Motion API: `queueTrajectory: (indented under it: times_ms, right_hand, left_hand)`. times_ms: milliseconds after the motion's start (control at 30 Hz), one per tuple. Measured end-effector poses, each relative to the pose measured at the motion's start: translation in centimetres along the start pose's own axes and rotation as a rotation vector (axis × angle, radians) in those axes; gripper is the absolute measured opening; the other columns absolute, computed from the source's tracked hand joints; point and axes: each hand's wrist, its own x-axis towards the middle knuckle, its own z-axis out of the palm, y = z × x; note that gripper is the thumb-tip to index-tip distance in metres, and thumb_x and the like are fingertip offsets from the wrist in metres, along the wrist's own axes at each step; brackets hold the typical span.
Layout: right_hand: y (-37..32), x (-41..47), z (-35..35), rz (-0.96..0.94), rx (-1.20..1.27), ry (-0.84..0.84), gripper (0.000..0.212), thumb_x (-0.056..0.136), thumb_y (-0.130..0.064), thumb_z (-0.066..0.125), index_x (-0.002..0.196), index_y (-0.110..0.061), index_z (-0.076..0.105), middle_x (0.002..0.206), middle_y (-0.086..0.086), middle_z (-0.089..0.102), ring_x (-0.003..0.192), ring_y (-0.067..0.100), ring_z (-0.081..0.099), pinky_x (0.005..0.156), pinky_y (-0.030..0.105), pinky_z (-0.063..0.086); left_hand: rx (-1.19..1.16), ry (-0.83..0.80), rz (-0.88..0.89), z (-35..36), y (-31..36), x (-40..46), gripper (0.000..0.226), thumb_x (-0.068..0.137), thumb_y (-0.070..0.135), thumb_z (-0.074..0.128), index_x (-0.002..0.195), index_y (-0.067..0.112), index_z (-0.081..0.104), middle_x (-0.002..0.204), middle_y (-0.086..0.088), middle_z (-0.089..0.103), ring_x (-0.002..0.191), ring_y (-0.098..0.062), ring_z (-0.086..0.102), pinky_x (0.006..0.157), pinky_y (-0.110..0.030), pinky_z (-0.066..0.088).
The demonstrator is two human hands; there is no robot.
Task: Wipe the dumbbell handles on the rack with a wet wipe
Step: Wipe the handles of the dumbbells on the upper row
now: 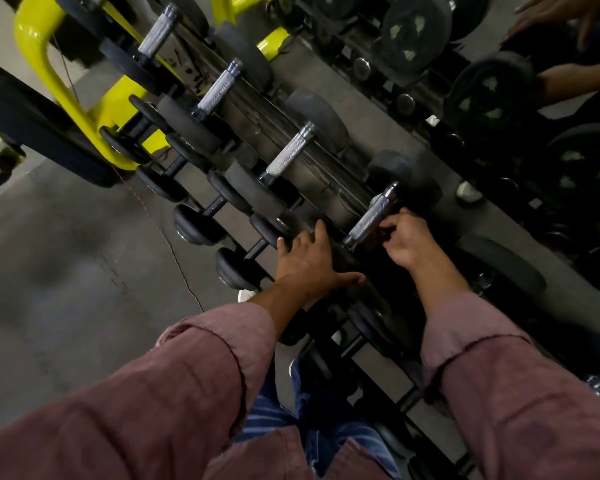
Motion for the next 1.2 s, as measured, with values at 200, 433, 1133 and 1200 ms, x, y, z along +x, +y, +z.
queueTrajectory:
  times_ms: [200,433,1133,1200]
  right_hand:
    - [0.6,-0.6,-1.3,-0.043,-0.289,-0.056,0.027,0.093,0.001,0.049,0.079,-0.021,0.057,0.080,-0.003,0.063,0.080,0.012,0.059,0.076,0.031,0.047]
    - [1.8,-1.9,-2.4,-0.069,-0.595,-0.135,0.018,0.094,-0.012,0.056,0.082,-0.020,0.065,0.082,-0.004,0.067,0.078,0.009,0.059,0.072,0.029,0.044]
    - [0.3,-7.3,5.5,-0.493,-1.379,-0.063,0.042,0.093,-0.046,0.052,0.072,-0.014,0.070,0.068,0.006,0.068,0.073,0.024,0.065,0.068,0.036,0.051]
    - [0.1,-6.9,7.1,-0.522,-1.373,-0.073,0.036,0.092,-0.041,0.055,0.072,-0.014,0.068,0.067,0.005,0.066,0.073,0.024,0.064,0.068,0.038,0.051]
  left_hand:
    - [-0.005,0.002,0.001,-0.2,0.1,-0.2,0.139,0.064,0.094,0.057,0.162,0.016,-0.002,0.160,-0.018,0.030,0.151,-0.031,0.026,0.123,-0.061,0.008]
    - [-0.008,-0.002,-0.001,-0.2,0.0,-0.2,0.140,0.064,0.094,0.057,0.162,0.014,-0.002,0.158,-0.018,0.032,0.150,-0.031,0.028,0.123,-0.061,0.009]
    - [-0.040,0.156,0.106,-4.7,-5.5,-0.1,0.118,0.081,0.072,0.065,0.162,0.012,0.004,0.157,-0.015,0.032,0.142,-0.035,0.035,0.116,-0.050,0.033]
    - [-0.046,0.204,0.105,-6.2,-7.1,0.2,0.111,0.085,0.066,0.066,0.162,0.010,0.008,0.153,-0.014,0.034,0.140,-0.035,0.036,0.114,-0.049,0.036]
